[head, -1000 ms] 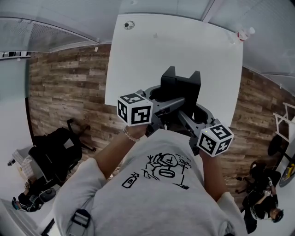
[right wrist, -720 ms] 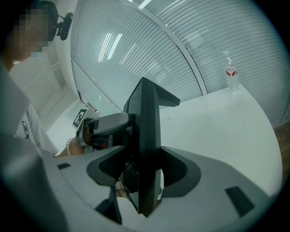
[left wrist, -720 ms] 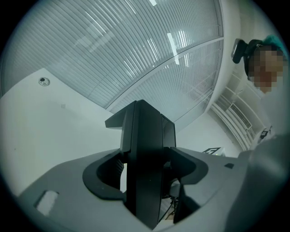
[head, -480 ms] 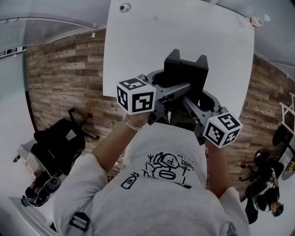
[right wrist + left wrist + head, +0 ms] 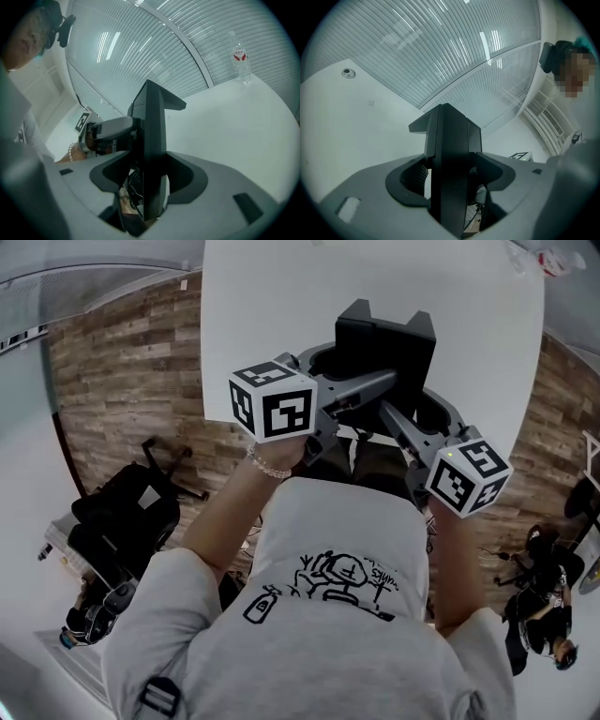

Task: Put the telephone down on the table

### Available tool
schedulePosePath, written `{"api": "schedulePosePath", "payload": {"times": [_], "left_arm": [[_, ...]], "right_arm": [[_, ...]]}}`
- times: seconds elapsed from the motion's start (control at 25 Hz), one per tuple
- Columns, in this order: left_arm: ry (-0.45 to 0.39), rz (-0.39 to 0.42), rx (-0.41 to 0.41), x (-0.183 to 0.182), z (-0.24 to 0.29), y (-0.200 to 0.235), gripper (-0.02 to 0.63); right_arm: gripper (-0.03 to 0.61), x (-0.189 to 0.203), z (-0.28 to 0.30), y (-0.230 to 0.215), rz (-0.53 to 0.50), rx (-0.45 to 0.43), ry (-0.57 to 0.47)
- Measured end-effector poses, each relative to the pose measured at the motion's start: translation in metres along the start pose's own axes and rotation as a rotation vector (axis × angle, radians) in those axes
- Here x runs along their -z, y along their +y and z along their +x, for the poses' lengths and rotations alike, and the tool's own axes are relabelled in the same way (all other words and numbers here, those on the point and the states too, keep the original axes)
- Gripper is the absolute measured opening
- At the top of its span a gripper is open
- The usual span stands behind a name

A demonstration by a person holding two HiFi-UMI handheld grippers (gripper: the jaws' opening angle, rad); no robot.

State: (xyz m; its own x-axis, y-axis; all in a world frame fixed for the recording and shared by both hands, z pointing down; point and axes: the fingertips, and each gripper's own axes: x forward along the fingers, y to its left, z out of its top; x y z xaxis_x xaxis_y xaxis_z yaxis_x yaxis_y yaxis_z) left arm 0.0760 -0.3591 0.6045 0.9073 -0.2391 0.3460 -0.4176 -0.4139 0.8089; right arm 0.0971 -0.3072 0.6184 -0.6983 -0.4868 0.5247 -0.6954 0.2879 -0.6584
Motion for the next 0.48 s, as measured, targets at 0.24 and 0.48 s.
{"api": "schedulePosePath", "payload": {"times": [0.24,0.48], "left_arm": [[0.013,-0.008,-0.001,-0.004,0.018,0.026,0.319],[0.019,-0.018,-0.006,-0.007,0.033,0.055,0.32]], "right_arm": [[0.227,-0.002,0.019,-0.024,0.02,0.006,0.008],[0.227,-0.003,0.04,-0.048,0.032,0.007,0.017]]}}
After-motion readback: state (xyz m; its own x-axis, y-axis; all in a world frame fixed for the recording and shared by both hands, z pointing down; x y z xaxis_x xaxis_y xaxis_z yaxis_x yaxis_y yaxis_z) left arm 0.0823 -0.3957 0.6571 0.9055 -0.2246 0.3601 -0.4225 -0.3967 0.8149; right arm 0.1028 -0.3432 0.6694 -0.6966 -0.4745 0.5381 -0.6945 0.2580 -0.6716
